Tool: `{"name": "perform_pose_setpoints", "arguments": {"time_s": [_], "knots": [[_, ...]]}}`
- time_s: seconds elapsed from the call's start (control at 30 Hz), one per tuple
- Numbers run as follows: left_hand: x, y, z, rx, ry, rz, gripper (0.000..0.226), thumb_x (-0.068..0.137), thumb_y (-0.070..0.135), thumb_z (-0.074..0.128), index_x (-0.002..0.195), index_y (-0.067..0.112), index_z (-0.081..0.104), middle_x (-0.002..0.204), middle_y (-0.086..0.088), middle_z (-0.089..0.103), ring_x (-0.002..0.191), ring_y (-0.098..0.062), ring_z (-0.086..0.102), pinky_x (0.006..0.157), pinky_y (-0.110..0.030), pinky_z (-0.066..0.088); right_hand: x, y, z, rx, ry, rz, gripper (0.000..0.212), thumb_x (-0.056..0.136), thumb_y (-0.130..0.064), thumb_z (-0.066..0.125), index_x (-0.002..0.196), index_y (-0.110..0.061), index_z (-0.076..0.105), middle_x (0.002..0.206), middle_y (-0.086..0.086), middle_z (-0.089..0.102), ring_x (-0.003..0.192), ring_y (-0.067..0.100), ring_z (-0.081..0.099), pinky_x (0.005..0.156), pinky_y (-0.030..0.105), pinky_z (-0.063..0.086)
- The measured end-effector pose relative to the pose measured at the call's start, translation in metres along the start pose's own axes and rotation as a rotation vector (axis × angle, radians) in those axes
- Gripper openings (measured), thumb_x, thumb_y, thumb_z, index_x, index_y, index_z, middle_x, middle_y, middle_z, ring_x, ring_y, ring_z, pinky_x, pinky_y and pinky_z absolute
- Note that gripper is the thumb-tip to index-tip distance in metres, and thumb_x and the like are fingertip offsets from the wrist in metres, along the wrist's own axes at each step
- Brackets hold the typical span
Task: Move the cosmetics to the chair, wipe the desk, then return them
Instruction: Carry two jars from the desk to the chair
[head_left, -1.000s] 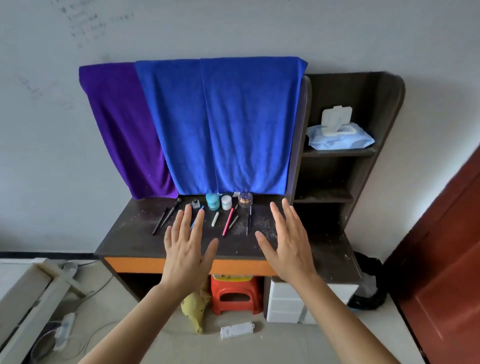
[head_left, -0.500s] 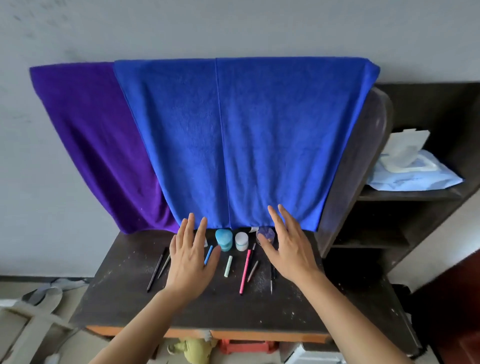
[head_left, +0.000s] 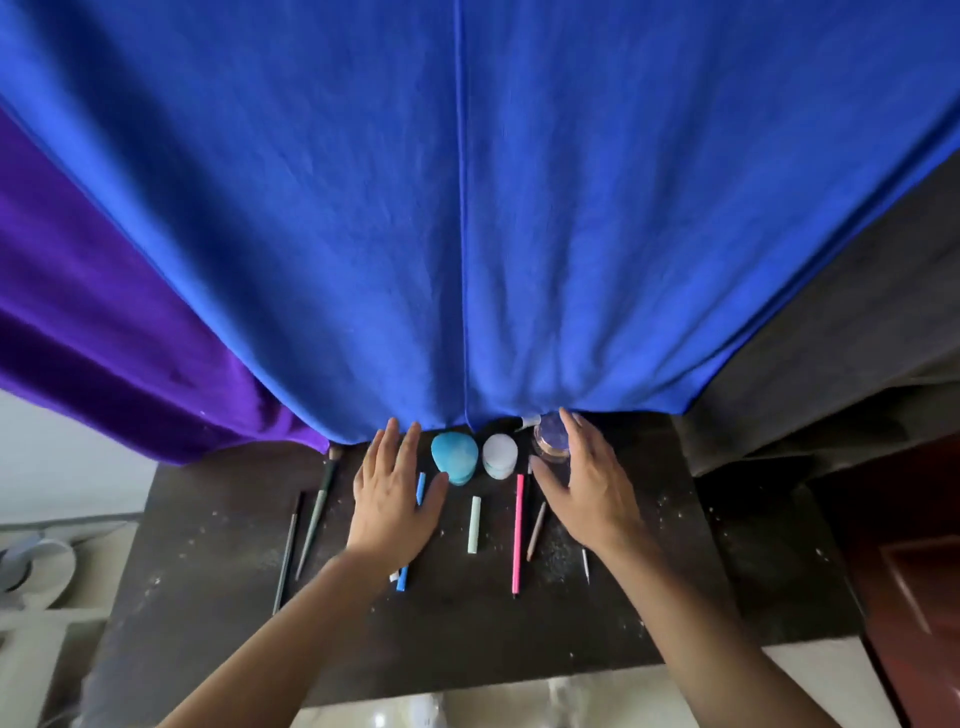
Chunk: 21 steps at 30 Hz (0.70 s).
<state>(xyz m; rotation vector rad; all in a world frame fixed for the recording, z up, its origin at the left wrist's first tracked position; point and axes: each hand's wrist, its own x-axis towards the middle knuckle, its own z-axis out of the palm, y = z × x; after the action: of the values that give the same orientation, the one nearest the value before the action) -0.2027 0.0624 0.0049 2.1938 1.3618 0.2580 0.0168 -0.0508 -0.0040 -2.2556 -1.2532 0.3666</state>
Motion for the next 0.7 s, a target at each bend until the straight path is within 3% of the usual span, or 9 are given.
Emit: {"name": "perform_pose_setpoints", "arguments": {"time_s": [0.13, 0.27, 0.47, 0.53, 0.6, 0.63, 0.7], "knots": [[0.017, -0.008, 0.039, 0.022, -0.059, -0.057, 0.076, 0.093, 0.044, 0.061, 0.156, 0.018, 0.026, 0.164, -0.008, 0.021, 0.151, -0.027, 0.016, 0.12, -0.049, 0.017, 0.014, 0.026, 0.026, -0.047, -0.043, 0.051, 0.081, 0.087, -0.041, 0.075, 0.15, -0.003, 0.04, 0.152, 0.022, 0.043, 0.139, 0.037, 0.044, 0.111, 0.045, 0.041], [0.03, -0.006, 0.07, 0.044, -0.072, -0.066, 0.079, 0.09, 0.048, 0.064, 0.155, 0.02, 0.029, 0.162, -0.005, 0.026, 0.148, -0.027, 0.024, 0.117, -0.044, 0.016, 0.029, 0.046, 0.043, -0.064, -0.025, 0.109, 0.083, 0.084, -0.044, 0.077, 0.146, 0.0, 0.042, 0.149, 0.022, 0.045, 0.135, 0.039, 0.047, 0.107, 0.047, 0.043], [0.039, -0.006, 0.09, -0.056, 0.081, -0.072, 0.072, 0.082, 0.033, 0.078, 0.145, 0.019, 0.047, 0.141, -0.008, 0.052, 0.126, -0.031, 0.051, 0.105, -0.049, 0.039, 0.044, 0.06, 0.055, -0.049, -0.017, 0.066, 0.085, 0.08, -0.038, 0.082, 0.145, 0.001, 0.043, 0.137, 0.017, 0.056, 0.121, 0.037, 0.057, 0.101, 0.049, 0.045], [0.037, -0.007, 0.089, -0.125, 0.087, -0.105, 0.07, 0.08, 0.03, 0.081, 0.142, 0.017, 0.052, 0.137, -0.009, 0.055, 0.121, -0.031, 0.055, 0.11, -0.035, 0.037, 0.044, 0.06, 0.054, 0.016, 0.022, 0.064, 0.077, 0.076, -0.034, 0.086, 0.136, 0.001, 0.051, 0.127, 0.017, 0.059, 0.114, 0.036, 0.06, 0.094, 0.05, 0.05], [0.03, -0.006, 0.084, -0.1, 0.1, -0.107, 0.069, 0.078, 0.033, 0.082, 0.139, 0.019, 0.054, 0.136, -0.006, 0.058, 0.121, -0.026, 0.057, 0.108, -0.007, 0.016, 0.037, 0.059, 0.051, 0.086, 0.081, 0.051, 0.071, 0.071, -0.032, 0.09, 0.124, 0.001, 0.057, 0.114, 0.015, 0.06, 0.102, 0.034, 0.063, 0.085, 0.048, 0.055], [0.025, -0.004, 0.078, -0.088, 0.116, -0.092, 0.068, 0.077, 0.034, 0.082, 0.139, 0.02, 0.055, 0.136, -0.003, 0.058, 0.122, -0.022, 0.055, 0.108, -0.006, 0.013, 0.033, 0.057, 0.045, 0.104, 0.117, 0.03, 0.069, 0.069, -0.033, 0.091, 0.12, -0.001, 0.058, 0.109, 0.013, 0.06, 0.098, 0.033, 0.063, 0.081, 0.046, 0.056], [0.017, 0.003, 0.065, -0.12, 0.146, -0.074, 0.067, 0.077, 0.039, 0.078, 0.137, 0.024, 0.054, 0.136, 0.001, 0.058, 0.12, -0.014, 0.047, 0.114, -0.034, 0.03, 0.024, 0.051, 0.032, 0.129, 0.165, -0.003, 0.068, 0.066, -0.036, 0.091, 0.117, -0.004, 0.058, 0.106, 0.008, 0.059, 0.097, 0.028, 0.062, 0.08, 0.042, 0.056]]}}
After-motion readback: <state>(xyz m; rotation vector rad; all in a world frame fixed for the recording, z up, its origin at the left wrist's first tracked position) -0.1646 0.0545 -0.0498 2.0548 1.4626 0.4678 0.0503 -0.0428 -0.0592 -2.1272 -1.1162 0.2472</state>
